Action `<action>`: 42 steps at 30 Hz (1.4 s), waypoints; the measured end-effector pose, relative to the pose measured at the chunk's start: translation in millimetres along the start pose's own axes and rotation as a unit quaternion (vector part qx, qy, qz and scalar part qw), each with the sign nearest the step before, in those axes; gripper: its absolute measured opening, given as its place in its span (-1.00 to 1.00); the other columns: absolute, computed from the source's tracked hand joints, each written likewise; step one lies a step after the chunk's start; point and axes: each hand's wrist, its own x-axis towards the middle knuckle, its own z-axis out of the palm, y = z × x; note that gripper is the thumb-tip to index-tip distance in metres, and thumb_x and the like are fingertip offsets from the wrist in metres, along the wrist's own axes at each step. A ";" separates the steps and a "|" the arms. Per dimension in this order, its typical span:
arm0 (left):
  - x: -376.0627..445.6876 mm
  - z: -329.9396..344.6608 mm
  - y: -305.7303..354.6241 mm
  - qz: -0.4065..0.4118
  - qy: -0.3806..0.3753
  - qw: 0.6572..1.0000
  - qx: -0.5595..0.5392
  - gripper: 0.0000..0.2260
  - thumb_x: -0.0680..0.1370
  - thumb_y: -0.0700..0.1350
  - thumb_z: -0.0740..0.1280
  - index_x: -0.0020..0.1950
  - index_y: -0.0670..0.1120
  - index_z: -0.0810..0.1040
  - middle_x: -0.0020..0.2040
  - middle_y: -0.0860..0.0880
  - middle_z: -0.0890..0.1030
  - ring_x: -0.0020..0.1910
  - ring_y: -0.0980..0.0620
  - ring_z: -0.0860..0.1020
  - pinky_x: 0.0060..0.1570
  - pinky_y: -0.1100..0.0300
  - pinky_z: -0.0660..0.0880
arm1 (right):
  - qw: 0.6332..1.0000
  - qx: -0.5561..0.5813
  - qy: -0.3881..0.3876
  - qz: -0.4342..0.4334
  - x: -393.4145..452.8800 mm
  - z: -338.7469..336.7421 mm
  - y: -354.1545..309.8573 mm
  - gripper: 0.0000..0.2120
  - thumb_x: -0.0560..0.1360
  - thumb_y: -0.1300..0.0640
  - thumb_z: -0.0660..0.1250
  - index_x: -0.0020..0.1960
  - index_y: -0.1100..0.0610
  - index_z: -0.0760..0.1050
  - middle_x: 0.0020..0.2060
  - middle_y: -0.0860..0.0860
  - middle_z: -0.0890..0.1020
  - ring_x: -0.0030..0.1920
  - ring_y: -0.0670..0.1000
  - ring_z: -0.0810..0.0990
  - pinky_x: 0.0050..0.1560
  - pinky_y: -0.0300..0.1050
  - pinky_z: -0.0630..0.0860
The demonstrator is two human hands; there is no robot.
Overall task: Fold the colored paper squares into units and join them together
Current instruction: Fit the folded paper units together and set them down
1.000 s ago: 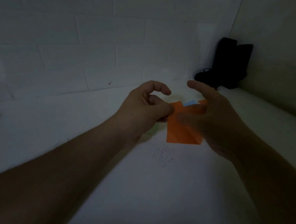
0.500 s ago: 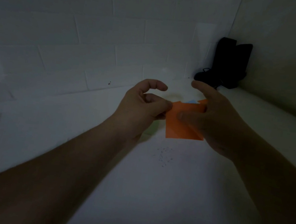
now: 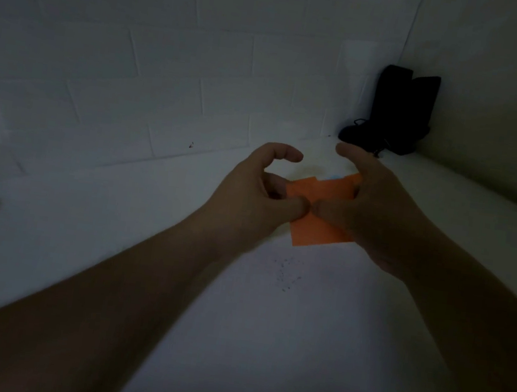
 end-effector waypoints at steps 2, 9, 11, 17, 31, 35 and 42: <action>0.3 -0.5 -1.0 -0.001 -0.014 1.000 -0.017 -0.54 0.48 -0.31 0.47 0.23 0.13 0.48 -0.07 -0.27 0.69 -0.23 -0.27 0.57 -0.17 -0.12 0.52 | 1.000 0.000 -0.002 -0.001 0.0 0.1 -0.1 -0.12 0.42 0.27 0.52 0.54 -0.23 0.18 0.48 0.05 0.28 -0.06 -0.02 0.52 -0.20 -0.13 0.58; 1.7 -2.1 -3.7 0.000 -0.021 1.000 -0.024 -0.55 0.51 -0.32 0.42 0.25 0.13 0.50 -0.14 -0.28 0.68 -0.10 -0.41 0.62 0.08 -0.45 0.53 | 1.000 0.013 -0.014 0.007 -0.1 -1.4 1.2 -0.11 0.39 0.30 0.52 0.53 -0.23 0.20 0.42 0.04 0.31 -0.01 0.02 0.55 -0.16 -0.08 0.60; 1.7 -2.9 -5.2 0.006 -0.024 0.999 -0.024 -0.55 0.51 -0.33 0.40 0.27 0.13 0.51 -0.25 -0.19 0.64 -0.17 -0.26 0.62 0.08 -0.47 0.51 | 1.000 0.011 -0.020 0.008 -0.1 -2.1 2.0 -0.12 0.39 0.31 0.51 0.52 -0.23 0.21 0.37 0.01 0.32 -0.04 0.02 0.57 -0.21 -0.12 0.60; 3.8 -8.5 -5.6 0.007 -0.040 0.999 -0.004 -0.42 0.51 -0.22 0.41 0.45 0.23 0.43 -0.26 -0.21 0.64 -0.10 -0.26 0.68 0.18 -0.35 0.56 | 0.999 0.009 -0.028 0.023 1.5 -4.9 2.1 -0.12 0.41 0.31 0.50 0.53 -0.24 0.20 0.42 0.04 0.29 -0.03 0.06 0.56 -0.11 -0.02 0.62; 4.8 -11.9 -3.8 -0.025 -0.075 0.997 0.009 -0.62 0.62 -0.28 0.31 0.43 -0.04 0.55 -0.01 -0.22 0.72 -0.09 -0.14 0.69 0.08 0.00 0.66 | 0.996 0.020 -0.076 0.034 2.4 -5.7 5.2 -0.06 0.38 0.32 0.54 0.53 -0.28 0.19 0.31 0.03 0.38 0.02 0.11 0.60 -0.06 0.05 0.66; 7.1 -11.6 -10.1 -0.026 -0.055 0.998 0.031 -0.90 0.59 -0.21 0.44 0.04 -0.09 0.74 -0.04 -0.27 0.72 -0.14 -0.11 0.65 0.12 -0.16 0.61 | 0.997 0.014 -0.070 0.029 3.1 -8.5 4.5 -0.04 0.34 0.27 0.59 0.53 -0.27 0.21 0.09 -0.06 0.45 -0.01 0.12 0.61 -0.12 0.04 0.67; 12.3 -13.8 -10.9 -0.050 -0.010 0.998 -0.042 -0.89 0.58 -0.23 0.45 0.06 -0.17 0.74 -0.10 -0.29 0.69 -0.19 -0.03 0.60 0.00 0.09 0.61 | 0.998 0.061 -0.009 0.008 5.2 -11.6 6.9 -0.20 0.44 0.33 0.48 0.53 -0.14 0.25 -0.25 0.08 0.59 -0.18 0.08 0.64 -0.08 0.12 0.70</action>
